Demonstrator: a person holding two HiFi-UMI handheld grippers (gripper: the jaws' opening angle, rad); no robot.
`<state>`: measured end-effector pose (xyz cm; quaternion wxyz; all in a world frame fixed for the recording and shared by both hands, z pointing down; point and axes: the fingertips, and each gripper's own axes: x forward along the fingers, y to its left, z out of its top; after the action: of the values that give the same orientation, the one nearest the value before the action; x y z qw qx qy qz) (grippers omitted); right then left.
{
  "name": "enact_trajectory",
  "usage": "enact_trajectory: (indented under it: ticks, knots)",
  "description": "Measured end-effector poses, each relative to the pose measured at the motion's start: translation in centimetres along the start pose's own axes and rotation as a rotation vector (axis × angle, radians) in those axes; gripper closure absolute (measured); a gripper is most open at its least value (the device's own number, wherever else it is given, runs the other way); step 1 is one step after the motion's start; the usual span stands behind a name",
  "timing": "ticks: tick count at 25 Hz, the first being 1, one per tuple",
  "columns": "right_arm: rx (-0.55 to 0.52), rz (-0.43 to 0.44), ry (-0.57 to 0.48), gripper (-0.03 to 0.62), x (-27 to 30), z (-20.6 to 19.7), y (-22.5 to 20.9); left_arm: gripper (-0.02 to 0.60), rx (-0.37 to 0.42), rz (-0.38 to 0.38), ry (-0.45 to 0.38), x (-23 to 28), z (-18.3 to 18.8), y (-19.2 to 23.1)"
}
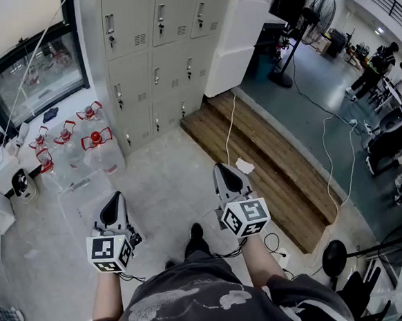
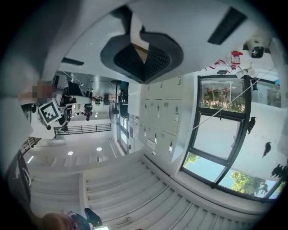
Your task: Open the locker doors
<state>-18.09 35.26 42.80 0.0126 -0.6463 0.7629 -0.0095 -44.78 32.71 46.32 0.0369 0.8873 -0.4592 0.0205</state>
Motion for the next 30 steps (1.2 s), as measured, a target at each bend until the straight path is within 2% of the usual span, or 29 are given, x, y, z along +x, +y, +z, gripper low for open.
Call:
enact_trajectory:
  ticks: [6,10,15,20,23,24,26,30]
  knots:
    - [-0.012,0.004,-0.005,0.563,-0.2,0.2,-0.1,0.574,-0.004,-0.001,0.023,-0.1,-0.6,-0.5]
    - [-0.012,-0.001,0.006,0.563,0.0,0.0,-0.5,0.574,0.028,0.010,0.026,-0.2,-0.7,-0.6]
    - [-0.022,0.002,0.022,0.563,0.4,-0.3,-0.5,0.573,-0.003,0.018,0.021,0.3,-0.7,-0.3]
    - [-0.030,-0.051,0.008,0.562,0.8,-0.4,-2.6,0.574,-0.003,-0.008,0.040,2.1,-1.7,-1.4]
    - [-0.076,-0.063,-0.007,0.556,1.5,-0.2,-4.4,0.572,0.010,-0.014,0.036,4.4,-1.3,-2.2]
    - [-0.091,-0.050,-0.004,0.534,1.9,-0.2,-4.9,0.572,0.012,-0.016,0.033,5.2,-1.0,-2.6]
    - [-0.090,-0.019,0.002,0.354,2.7,-0.3,-6.1,0.573,0.012,-0.021,0.034,7.0,-0.6,-3.5]
    - [-0.040,0.000,0.045,0.304,4.7,-1.6,-10.0,0.572,0.031,-0.033,0.075,10.9,-1.4,-5.6]
